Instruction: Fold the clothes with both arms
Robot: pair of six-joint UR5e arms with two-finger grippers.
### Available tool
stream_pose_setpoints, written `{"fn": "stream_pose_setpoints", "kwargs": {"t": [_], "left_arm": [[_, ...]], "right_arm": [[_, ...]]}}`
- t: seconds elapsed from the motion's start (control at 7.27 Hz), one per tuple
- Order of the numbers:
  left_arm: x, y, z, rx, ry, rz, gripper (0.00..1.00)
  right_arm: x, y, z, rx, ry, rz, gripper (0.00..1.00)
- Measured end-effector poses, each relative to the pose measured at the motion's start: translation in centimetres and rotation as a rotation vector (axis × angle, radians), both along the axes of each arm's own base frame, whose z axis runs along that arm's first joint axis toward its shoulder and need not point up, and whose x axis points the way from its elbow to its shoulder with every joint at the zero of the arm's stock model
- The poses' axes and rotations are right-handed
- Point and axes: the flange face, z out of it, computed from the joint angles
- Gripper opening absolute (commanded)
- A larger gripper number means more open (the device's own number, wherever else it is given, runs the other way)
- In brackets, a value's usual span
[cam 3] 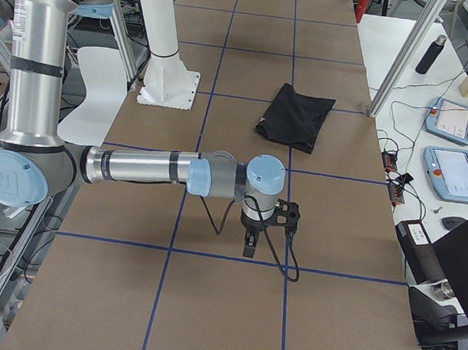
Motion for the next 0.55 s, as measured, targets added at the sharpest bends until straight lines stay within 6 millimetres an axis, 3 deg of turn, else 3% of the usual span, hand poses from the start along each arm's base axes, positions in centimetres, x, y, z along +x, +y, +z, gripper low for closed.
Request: {"fn": "stream_pose_setpoints", "kwargs": {"t": [0.55], "left_arm": [[0.0, 0.0, 0.15, -0.008, 0.001, -0.005, 1.0]], "right_arm": [[0.0, 0.08, 0.02, -0.001, -0.001, 0.0, 1.0]]}}
